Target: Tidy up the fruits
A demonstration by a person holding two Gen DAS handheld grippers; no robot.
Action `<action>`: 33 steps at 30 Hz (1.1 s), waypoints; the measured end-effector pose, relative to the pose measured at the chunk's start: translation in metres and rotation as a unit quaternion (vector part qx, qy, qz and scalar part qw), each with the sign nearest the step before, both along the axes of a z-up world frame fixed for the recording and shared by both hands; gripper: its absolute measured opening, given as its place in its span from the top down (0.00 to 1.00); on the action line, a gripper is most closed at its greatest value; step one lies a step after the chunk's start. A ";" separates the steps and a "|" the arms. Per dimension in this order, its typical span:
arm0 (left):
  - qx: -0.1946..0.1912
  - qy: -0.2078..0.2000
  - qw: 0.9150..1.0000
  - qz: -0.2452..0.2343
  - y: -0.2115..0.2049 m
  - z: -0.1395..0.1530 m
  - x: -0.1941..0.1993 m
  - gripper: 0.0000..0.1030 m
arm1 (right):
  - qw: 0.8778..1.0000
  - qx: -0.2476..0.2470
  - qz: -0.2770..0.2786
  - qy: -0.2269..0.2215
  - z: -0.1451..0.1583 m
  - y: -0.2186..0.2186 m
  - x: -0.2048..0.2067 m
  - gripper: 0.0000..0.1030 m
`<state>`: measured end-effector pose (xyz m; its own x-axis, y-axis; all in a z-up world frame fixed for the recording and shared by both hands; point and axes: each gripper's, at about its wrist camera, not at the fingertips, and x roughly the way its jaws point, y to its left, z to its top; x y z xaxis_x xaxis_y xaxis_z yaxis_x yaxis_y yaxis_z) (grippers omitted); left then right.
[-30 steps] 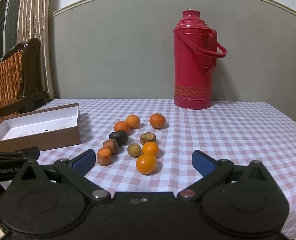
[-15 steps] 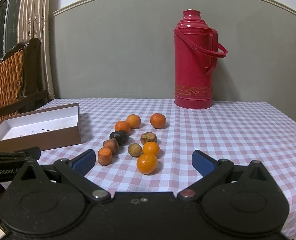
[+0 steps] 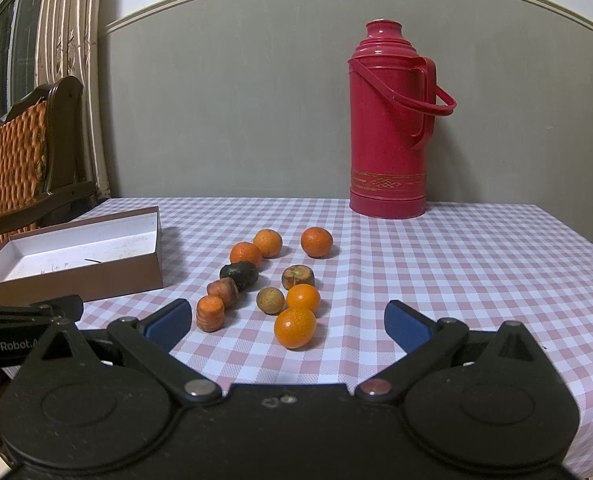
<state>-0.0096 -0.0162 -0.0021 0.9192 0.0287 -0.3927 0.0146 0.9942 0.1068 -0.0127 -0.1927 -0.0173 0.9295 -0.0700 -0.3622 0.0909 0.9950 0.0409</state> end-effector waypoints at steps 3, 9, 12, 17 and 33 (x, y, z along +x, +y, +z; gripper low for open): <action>0.000 0.000 1.000 0.000 0.000 0.000 0.000 0.00 | 1.000 0.001 0.000 0.000 0.000 0.000 0.000 0.06; 0.000 0.000 1.000 0.000 -0.001 0.000 0.000 0.00 | 1.000 0.001 0.000 0.000 0.000 0.000 0.000 0.06; 0.001 0.000 1.000 -0.001 -0.001 -0.001 0.000 0.00 | 1.000 0.001 0.000 0.000 0.000 0.000 0.000 0.06; 0.002 0.000 1.000 -0.002 -0.002 -0.001 0.000 0.00 | 1.000 0.002 -0.001 -0.002 0.000 0.000 -0.001 0.06; 0.009 0.002 1.000 -0.009 -0.005 -0.001 0.001 0.00 | 1.000 0.002 -0.003 -0.003 0.001 -0.002 -0.001 0.06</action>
<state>-0.0083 -0.0210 -0.0029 0.9183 0.0199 -0.3953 0.0319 0.9918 0.1239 -0.0133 -0.1944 -0.0162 0.9309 -0.0744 -0.3576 0.0969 0.9943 0.0454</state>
